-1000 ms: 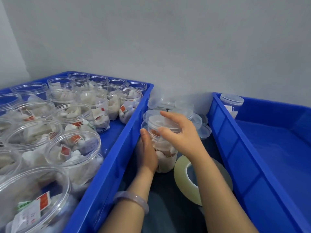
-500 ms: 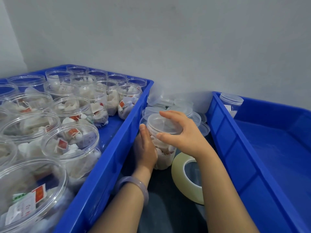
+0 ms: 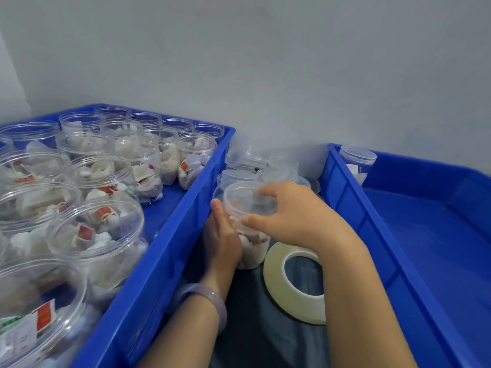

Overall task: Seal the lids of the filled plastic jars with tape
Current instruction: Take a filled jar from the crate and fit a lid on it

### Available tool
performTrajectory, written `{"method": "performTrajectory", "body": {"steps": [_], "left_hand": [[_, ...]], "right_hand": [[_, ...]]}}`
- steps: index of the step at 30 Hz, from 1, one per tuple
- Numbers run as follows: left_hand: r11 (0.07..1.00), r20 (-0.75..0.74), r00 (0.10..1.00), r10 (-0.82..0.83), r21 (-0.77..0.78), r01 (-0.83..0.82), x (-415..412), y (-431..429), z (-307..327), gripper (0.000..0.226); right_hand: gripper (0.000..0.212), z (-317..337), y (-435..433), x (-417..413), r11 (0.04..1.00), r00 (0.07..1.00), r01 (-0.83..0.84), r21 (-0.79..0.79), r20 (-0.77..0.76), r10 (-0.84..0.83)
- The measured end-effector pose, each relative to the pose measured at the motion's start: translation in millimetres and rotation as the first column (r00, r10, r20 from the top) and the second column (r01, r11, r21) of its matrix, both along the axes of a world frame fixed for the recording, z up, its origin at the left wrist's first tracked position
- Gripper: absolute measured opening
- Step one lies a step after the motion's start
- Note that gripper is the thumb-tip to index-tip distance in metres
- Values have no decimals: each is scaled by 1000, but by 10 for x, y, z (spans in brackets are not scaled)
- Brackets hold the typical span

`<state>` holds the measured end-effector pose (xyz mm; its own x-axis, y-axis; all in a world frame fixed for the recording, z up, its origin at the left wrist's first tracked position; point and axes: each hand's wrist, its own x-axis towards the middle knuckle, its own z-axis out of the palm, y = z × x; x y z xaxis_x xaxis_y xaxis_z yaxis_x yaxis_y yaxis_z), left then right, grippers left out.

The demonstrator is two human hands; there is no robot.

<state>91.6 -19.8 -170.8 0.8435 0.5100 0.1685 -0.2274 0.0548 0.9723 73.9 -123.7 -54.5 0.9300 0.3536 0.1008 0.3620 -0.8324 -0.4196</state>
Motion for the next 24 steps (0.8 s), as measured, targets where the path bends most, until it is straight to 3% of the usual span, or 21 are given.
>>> {"method": "performTrajectory", "body": {"steps": [2,4,6,9,11,14,18,24], "left_hand": [[999,3,1000,26,-28,-26,7,0,32,85],[1000,-23,1000,2,-28,-3,21,8,55,82],[998,-38,998,-43,-42,41,15,30,68,75],[999,-20,1000,-21,-31,20,11,24,51,72],[999,-11,999,44,-17,-45,18,-3,37,61],[997,-10,997,80,0,-80,48,5,28,58],[996,5,999,-46,-81,46,59,39,34,66],[986,-21,986,165,-17,-166,43,37,-14,65]], "right_hand": [[64,0,-62,21,997,998,50,52,24,-51],[83,-51,-65,80,987,995,92,135,30,-97],[99,-131,-50,144,961,998,46,274,-41,-36],[86,-325,-18,209,871,992,-70,487,-58,112],[74,-463,27,235,817,996,-72,572,2,86],[69,-566,66,265,792,998,-55,608,62,21],[98,-566,36,296,812,995,-85,578,14,94],[111,-676,350,86,754,974,75,653,113,-195]]}}
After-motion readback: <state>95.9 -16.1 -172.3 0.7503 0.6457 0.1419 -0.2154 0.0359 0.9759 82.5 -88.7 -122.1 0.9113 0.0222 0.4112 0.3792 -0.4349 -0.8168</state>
